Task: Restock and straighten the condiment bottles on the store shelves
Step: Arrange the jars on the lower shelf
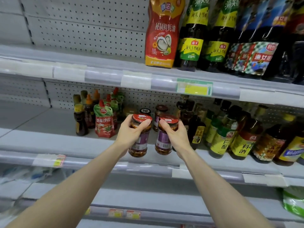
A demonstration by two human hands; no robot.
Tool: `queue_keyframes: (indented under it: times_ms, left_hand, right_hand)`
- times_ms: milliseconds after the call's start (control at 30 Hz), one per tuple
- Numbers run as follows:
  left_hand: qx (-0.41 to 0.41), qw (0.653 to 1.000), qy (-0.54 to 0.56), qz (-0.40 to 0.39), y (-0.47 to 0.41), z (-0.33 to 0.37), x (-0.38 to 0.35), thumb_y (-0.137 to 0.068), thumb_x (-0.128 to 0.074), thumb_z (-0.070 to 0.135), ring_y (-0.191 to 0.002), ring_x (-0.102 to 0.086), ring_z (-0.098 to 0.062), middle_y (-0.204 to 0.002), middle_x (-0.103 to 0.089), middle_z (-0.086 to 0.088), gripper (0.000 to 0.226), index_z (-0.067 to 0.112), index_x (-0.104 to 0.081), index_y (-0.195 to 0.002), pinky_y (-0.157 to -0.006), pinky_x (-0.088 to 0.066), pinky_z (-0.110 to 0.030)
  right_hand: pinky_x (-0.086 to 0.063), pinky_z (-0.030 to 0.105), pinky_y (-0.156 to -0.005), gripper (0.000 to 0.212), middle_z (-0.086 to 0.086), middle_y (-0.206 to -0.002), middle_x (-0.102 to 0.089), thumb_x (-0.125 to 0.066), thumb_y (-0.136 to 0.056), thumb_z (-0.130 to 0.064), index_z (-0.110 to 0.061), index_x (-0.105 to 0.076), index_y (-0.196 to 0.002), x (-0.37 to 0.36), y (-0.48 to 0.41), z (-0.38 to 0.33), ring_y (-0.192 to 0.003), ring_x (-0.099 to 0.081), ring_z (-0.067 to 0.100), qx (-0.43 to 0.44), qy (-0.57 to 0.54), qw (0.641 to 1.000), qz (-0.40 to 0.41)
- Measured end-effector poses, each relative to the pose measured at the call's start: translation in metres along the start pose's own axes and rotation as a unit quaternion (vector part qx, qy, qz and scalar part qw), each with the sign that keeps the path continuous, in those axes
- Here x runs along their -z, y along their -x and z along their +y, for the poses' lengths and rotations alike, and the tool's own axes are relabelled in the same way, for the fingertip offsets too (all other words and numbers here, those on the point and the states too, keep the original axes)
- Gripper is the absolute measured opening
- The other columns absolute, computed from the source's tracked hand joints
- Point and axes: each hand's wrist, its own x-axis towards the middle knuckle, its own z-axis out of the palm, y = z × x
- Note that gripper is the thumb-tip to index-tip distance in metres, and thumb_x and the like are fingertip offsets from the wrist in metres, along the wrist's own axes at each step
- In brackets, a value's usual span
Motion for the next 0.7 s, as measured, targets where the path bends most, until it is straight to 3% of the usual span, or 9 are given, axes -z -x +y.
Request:
queue_keyframes:
  times_ms: [100, 233, 333, 467, 567, 700]
  left_hand:
    - [0.017, 1.000, 0.013, 0.003, -0.020, -0.015, -0.004, -0.079, -0.075, 0.036, -0.095, -0.065, -0.005, -0.102, -0.069, 0.008, 0.035, 0.021, -0.061, -0.107, -0.085, -0.052, -0.026]
    - [0.020, 1.000, 0.008, -0.016, -0.041, -0.036, -0.007, -0.074, -0.076, 0.042, -0.100, -0.065, -0.007, -0.108, -0.070, 0.006, 0.056, 0.020, -0.058, -0.122, -0.090, -0.053, -0.028]
    - [0.021, 1.000, -0.003, -0.008, -0.054, -0.049, -0.008, -0.076, -0.077, 0.037, -0.102, -0.064, -0.009, -0.107, -0.069, 0.008, 0.049, 0.024, -0.056, -0.118, -0.094, -0.051, -0.031]
    - [0.017, 1.000, -0.004, -0.004, -0.064, -0.059, -0.013, -0.081, -0.075, 0.028, -0.098, -0.062, 0.001, -0.109, -0.066, 0.007, 0.044, 0.024, -0.054, -0.119, -0.083, -0.049, -0.014]
    - [0.011, 1.000, -0.011, 0.000, -0.070, -0.065, -0.018, -0.082, -0.074, 0.025, -0.084, -0.061, 0.010, -0.101, -0.066, 0.010, 0.040, 0.018, -0.057, -0.117, -0.067, -0.046, -0.004]
    - [0.013, 1.000, -0.010, 0.003, -0.074, -0.072, -0.021, -0.081, -0.075, 0.027, -0.090, -0.061, 0.006, -0.101, -0.066, 0.012, 0.039, 0.021, -0.058, -0.116, -0.068, -0.045, -0.003]
  right_hand:
    - [-0.047, 0.029, -0.090, 0.032, -0.009, -0.102, -0.065, -0.076, -0.079, -0.040, -0.030, -0.056, -0.102, -0.006, -0.018, 0.013, -0.098, -0.061, 0.008, -0.012, 0.003, 1.000, 0.012]
    - [-0.047, 0.030, -0.086, 0.032, -0.007, -0.093, -0.068, -0.077, -0.075, -0.048, -0.026, -0.061, -0.092, -0.014, -0.040, 0.035, -0.095, -0.063, 0.014, -0.043, 0.014, 0.998, 0.042]
    - [-0.044, 0.030, -0.084, 0.058, -0.003, -0.099, -0.068, -0.076, -0.069, -0.059, -0.014, -0.063, -0.104, -0.019, -0.051, 0.047, -0.096, -0.061, 0.018, -0.071, 0.027, 0.996, 0.049]
    - [-0.039, 0.029, -0.096, 0.067, -0.005, -0.120, -0.059, -0.078, -0.075, -0.042, -0.020, -0.050, -0.132, -0.021, -0.061, 0.053, -0.109, -0.052, 0.014, -0.035, 0.009, 0.997, 0.061]
    - [-0.041, 0.032, -0.103, 0.069, -0.001, -0.129, -0.059, -0.079, -0.076, -0.036, -0.019, -0.050, -0.136, -0.020, -0.067, 0.058, -0.119, -0.054, 0.018, -0.019, 0.004, 0.998, 0.062]
    - [-0.042, 0.036, -0.105, 0.070, -0.001, -0.130, -0.059, -0.080, -0.075, -0.037, -0.020, -0.050, -0.135, -0.020, -0.074, 0.068, -0.120, -0.054, 0.020, -0.023, 0.005, 0.998, 0.066]
